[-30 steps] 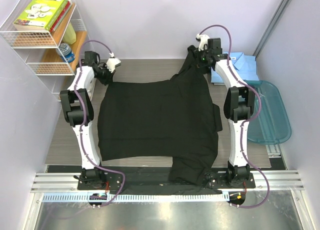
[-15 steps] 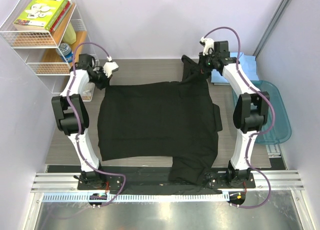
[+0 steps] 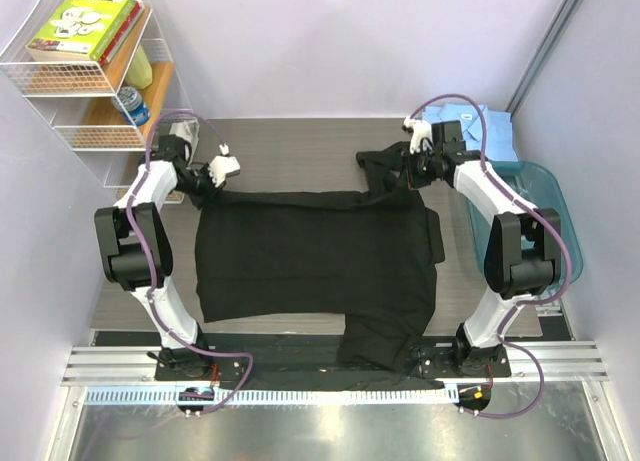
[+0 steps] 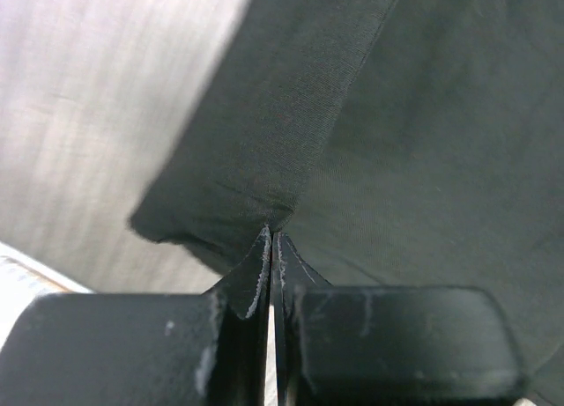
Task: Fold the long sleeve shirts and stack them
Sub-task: Neatly place the folded shirt into the bin
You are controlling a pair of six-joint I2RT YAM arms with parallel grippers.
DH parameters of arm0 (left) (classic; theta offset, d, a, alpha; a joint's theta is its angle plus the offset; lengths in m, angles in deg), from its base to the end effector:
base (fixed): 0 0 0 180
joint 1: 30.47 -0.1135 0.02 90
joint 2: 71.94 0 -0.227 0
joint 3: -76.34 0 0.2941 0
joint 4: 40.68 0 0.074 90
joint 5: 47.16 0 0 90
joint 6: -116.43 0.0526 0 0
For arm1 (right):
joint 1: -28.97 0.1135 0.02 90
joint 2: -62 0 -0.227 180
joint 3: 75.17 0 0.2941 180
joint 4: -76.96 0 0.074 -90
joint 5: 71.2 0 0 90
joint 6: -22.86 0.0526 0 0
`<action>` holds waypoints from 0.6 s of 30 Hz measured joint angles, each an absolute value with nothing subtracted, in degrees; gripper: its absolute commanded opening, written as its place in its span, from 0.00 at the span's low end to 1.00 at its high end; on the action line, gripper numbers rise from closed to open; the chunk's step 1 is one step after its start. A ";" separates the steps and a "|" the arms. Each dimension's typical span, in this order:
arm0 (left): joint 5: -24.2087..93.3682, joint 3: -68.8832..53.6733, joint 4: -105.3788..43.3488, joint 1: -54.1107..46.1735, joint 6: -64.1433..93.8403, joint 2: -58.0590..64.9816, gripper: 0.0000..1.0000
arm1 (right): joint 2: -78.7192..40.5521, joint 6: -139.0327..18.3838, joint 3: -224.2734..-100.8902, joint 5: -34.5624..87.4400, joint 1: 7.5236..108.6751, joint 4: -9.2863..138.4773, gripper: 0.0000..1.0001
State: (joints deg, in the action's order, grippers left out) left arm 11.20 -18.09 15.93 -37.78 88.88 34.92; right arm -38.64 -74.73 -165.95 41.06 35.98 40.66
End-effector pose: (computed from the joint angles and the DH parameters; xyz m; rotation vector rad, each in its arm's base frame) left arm 0.4157 0.0255 0.1565 1.2810 2.1686 -0.3186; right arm 0.4309 0.0731 0.1977 -0.4808 2.2960 0.4553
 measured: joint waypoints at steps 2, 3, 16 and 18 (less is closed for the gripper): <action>11.62 -16.43 16.21 -37.78 89.89 34.79 0.00 | -38.16 -74.87 -163.11 41.28 35.98 40.22 0.01; 11.82 -15.66 16.43 -37.78 90.28 34.73 0.00 | -37.99 -74.95 -162.12 41.39 35.98 40.20 0.01; 15.07 -12.93 18.09 -37.71 92.60 34.36 0.00 | -37.59 -76.29 -157.25 40.95 36.90 39.67 0.01; 15.36 -12.93 18.18 -37.71 92.47 34.33 0.00 | -37.59 -76.57 -157.91 40.73 36.90 39.15 0.01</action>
